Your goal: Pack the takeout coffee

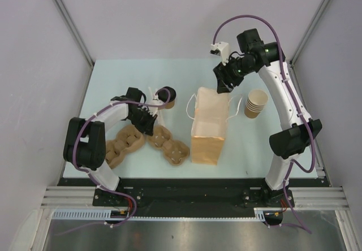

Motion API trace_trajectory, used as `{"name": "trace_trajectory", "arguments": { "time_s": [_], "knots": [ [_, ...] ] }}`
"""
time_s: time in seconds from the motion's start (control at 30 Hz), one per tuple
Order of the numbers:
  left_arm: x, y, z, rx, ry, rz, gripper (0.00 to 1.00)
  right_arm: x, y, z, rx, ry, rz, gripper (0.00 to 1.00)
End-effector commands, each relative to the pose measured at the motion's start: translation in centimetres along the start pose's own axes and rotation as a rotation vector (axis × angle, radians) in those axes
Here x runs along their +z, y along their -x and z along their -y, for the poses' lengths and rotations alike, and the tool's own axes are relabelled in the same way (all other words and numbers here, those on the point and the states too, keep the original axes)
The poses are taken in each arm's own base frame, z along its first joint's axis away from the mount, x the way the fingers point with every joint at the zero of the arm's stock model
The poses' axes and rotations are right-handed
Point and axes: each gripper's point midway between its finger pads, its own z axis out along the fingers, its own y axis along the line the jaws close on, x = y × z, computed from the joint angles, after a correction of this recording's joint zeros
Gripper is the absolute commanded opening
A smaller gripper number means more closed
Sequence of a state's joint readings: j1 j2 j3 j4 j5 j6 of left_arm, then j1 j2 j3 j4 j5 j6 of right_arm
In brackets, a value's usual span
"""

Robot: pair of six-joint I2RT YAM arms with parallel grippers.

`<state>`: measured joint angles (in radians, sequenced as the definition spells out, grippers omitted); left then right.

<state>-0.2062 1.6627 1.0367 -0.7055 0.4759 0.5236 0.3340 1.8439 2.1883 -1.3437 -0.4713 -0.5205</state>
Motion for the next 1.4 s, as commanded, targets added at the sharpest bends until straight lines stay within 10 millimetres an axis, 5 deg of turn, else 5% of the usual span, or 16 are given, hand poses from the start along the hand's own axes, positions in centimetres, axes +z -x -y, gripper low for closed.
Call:
{"name": "trace_trajectory", "arguments": {
  "time_s": [0.0, 0.17, 0.37, 0.67, 0.8, 0.9, 1.0, 1.37],
  "knots": [
    [-2.1, 2.9, -0.3, 0.032, 0.022, 0.078, 0.07, -3.0, -2.5, -2.5, 0.056, 0.058, -0.067, 0.61],
    [-5.9, 5.4, 0.3, 0.082, 0.063, 0.135, 0.0, -3.5, -2.3, -2.1, 0.083, 0.065, -0.04, 0.61],
    [-13.3, 8.6, 0.7, 0.178, 0.23, 0.226, 0.0, -4.7, -1.0, -1.9, 0.074, 0.041, 0.011, 0.6],
    [-30.2, 14.8, 3.6, 0.453, 0.576, 0.451, 0.01, -6.1, -0.3, -2.3, 0.027, 0.013, 0.056, 0.6],
    [-38.3, 17.9, 7.3, 0.601, 0.706, 0.633, 0.02, -6.1, -0.3, -1.9, -0.002, -0.036, 0.06, 0.61],
    [-41.9, 19.6, 10.4, 0.701, 0.778, 0.736, 0.03, -5.7, -0.5, -2.2, -0.026, -0.029, 0.041, 0.6],
    [-43.5, 21.2, 13.6, 0.788, 0.804, 0.82, 0.03, -4.9, -0.8, -2.2, -0.041, -0.033, 0.009, 0.6],
    [-39.8, 24.5, 22.7, 1.147, 0.762, 0.815, 0.02, -2.0, -1.1, -3.0, -0.049, 0.025, -0.031, 0.58]
  ]
}}
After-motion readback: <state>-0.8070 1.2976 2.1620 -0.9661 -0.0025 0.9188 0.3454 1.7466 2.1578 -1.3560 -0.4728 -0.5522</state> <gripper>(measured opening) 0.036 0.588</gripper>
